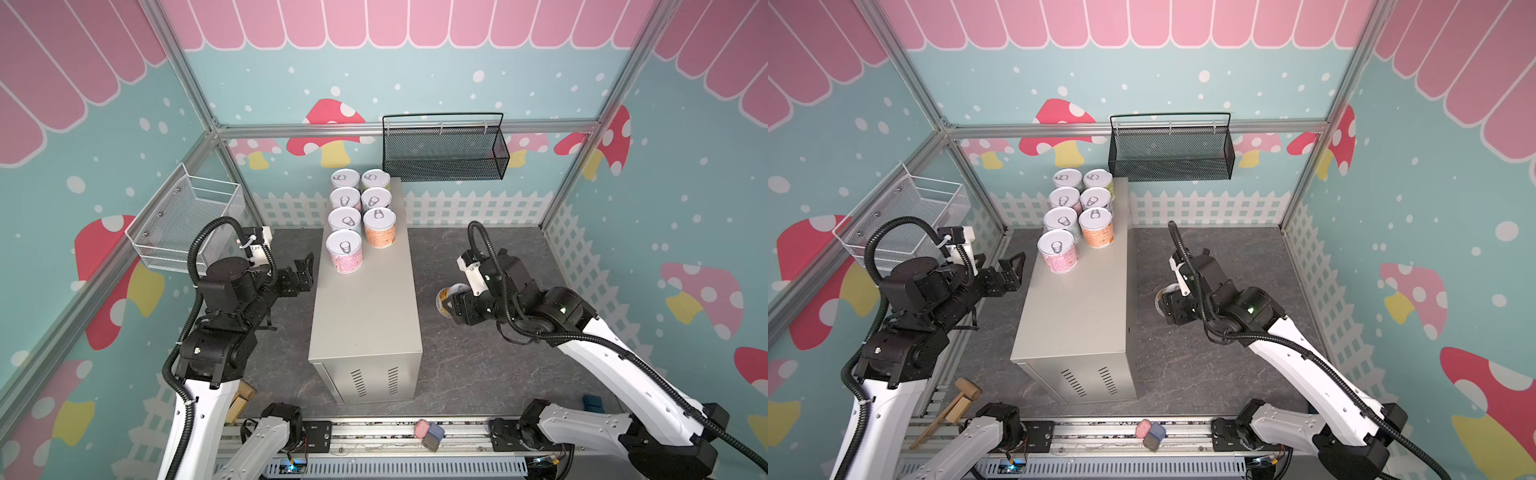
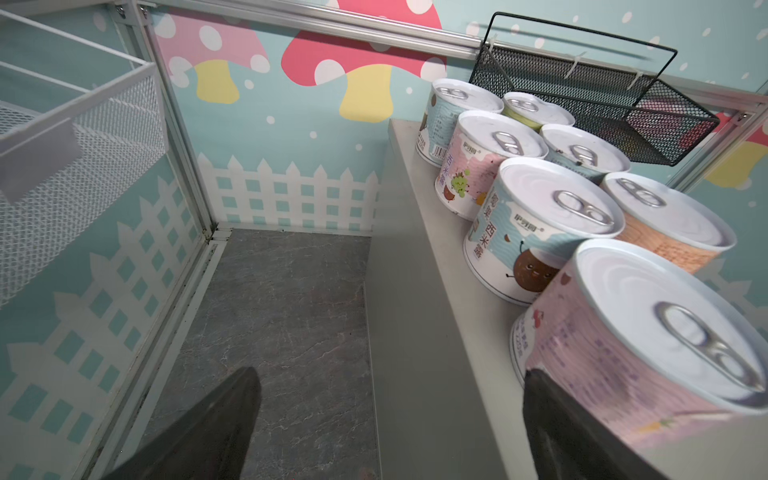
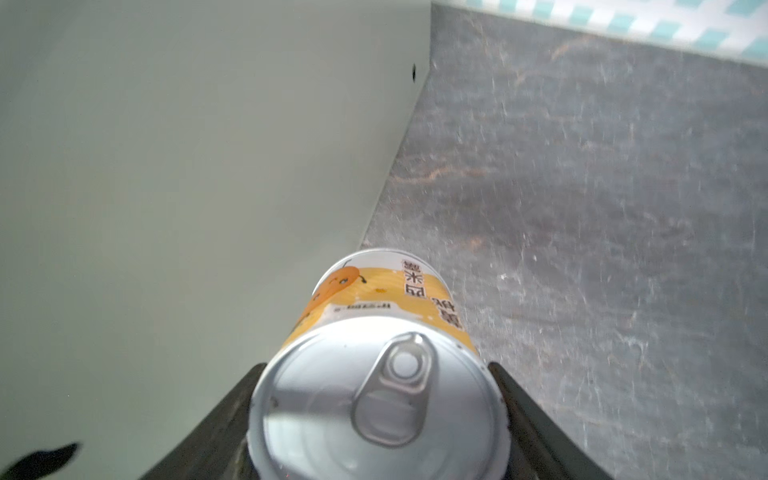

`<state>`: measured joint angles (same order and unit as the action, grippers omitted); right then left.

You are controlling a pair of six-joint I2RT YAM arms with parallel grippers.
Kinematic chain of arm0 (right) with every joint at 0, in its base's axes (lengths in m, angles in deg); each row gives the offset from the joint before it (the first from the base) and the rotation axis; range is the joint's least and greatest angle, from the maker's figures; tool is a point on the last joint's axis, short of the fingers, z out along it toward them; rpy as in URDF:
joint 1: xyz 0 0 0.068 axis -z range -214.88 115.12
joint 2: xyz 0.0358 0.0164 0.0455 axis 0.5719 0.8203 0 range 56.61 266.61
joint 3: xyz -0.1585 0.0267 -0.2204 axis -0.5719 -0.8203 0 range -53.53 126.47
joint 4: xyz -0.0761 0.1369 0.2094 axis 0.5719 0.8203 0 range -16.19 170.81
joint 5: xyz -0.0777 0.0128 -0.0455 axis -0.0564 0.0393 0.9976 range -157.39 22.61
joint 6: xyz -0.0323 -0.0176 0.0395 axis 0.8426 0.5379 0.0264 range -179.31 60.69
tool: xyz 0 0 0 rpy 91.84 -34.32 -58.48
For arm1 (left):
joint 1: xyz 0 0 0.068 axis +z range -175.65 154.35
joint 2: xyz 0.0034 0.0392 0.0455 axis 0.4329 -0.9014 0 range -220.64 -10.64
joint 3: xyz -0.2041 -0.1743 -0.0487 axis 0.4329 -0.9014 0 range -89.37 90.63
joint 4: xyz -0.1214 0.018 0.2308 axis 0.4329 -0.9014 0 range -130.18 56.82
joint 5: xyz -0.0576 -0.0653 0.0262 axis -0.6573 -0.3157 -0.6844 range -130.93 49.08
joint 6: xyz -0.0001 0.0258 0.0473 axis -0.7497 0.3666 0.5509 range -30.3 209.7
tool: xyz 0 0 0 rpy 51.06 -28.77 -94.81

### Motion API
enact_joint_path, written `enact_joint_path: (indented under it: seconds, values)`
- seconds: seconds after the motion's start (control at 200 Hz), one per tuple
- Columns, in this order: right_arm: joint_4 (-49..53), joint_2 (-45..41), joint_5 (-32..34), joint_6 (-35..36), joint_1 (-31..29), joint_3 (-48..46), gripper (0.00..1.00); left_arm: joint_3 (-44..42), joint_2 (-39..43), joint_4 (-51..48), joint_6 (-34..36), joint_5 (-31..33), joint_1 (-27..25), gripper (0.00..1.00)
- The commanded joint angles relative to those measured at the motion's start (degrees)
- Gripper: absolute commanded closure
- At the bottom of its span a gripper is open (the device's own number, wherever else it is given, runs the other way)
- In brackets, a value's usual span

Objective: Place and organize the canned foods onto the counter
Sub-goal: 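Carry the yellow-label can onto the cabinet beside the pink-label can with the right gripper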

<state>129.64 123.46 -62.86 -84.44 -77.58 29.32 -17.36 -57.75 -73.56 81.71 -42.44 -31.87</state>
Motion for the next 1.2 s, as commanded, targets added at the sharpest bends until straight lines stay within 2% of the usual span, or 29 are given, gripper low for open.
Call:
enact_joint_path:
  seconds: [0.0, 0.21, 0.435, 0.585, 0.751, 1.081, 1.196]
  values:
    - [4.47, 3.17, -3.91, 8.38, 0.05, 11.01, 0.38, -0.29, 1.70, -3.22, -0.20, -0.88, 0.34, 0.01]
    - [8.91, 10.98, -9.51, 15.54, -0.66, 29.26, 0.38, -0.11, 4.44, -5.02, 0.87, -5.86, 0.36, 0.01]
    - [10.64, 17.77, -10.25, 18.15, -5.23, 41.03, 0.38, 0.27, 4.77, -5.87, 1.32, -6.21, 0.39, 0.01]
    - [13.24, 21.95, -6.77, 18.26, -10.45, 43.45, 0.38, 0.60, 5.33, -5.90, 1.35, -5.83, 0.34, 0.01]
    - [14.34, 24.65, -4.47, 17.40, -12.51, 46.12, 0.37, -0.37, 6.31, -4.96, 1.08, -5.61, 0.38, 0.01]
    - [15.01, 30.72, 0.31, 17.19, -14.34, 50.89, 0.26, -1.34, 6.81, -4.53, 1.14, -5.43, 0.34, 0.01]
    - [14.64, 31.84, 0.88, 17.52, -14.34, 51.98, 0.25, -1.65, 7.14, -4.41, 1.26, -5.16, 0.34, 0.01]
